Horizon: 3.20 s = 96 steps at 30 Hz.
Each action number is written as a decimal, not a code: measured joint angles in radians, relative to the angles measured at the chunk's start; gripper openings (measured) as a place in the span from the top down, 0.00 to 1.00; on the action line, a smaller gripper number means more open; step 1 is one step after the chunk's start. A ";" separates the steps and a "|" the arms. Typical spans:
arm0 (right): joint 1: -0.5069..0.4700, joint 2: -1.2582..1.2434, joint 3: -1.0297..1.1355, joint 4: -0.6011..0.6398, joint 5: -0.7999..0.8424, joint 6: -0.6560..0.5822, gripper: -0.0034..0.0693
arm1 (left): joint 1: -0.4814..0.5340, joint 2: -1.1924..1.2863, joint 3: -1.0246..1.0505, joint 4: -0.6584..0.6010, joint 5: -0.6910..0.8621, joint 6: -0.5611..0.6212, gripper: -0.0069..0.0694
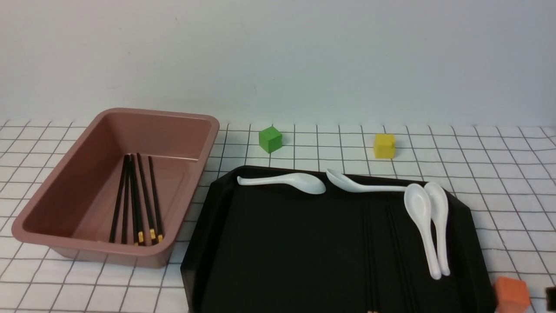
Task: On white black tablecloth take chopsticks from black tray and put them in box.
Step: 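Move the gripper over the chopsticks on the black tray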
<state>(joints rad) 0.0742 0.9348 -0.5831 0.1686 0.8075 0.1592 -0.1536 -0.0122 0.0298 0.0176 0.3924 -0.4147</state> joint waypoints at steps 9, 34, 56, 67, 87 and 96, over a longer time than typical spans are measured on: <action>0.279 0.328 -0.066 0.257 -0.165 -0.151 0.71 | 0.000 0.000 0.000 0.000 0.000 0.000 0.74; 0.459 0.895 -0.388 0.015 -0.318 0.310 0.62 | 0.000 0.000 0.000 0.000 -0.001 0.000 0.72; 0.457 0.633 -0.390 0.076 -0.145 0.293 0.96 | 0.000 0.000 0.000 0.000 -0.001 0.000 0.69; 0.551 0.572 -0.628 0.203 -0.111 0.076 0.96 | 0.000 0.000 0.000 0.000 -0.001 0.000 0.69; 0.624 0.918 -0.633 -0.175 0.151 0.306 0.60 | 0.000 0.000 0.000 0.000 -0.001 0.000 0.65; 0.613 0.940 -0.638 -0.233 0.122 0.310 0.43 | 0.000 0.000 0.000 0.000 -0.001 0.000 0.64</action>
<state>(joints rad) 0.6873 1.8750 -1.2206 -0.0645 0.9299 0.4690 -0.1536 -0.0122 0.0298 0.0176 0.3914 -0.4144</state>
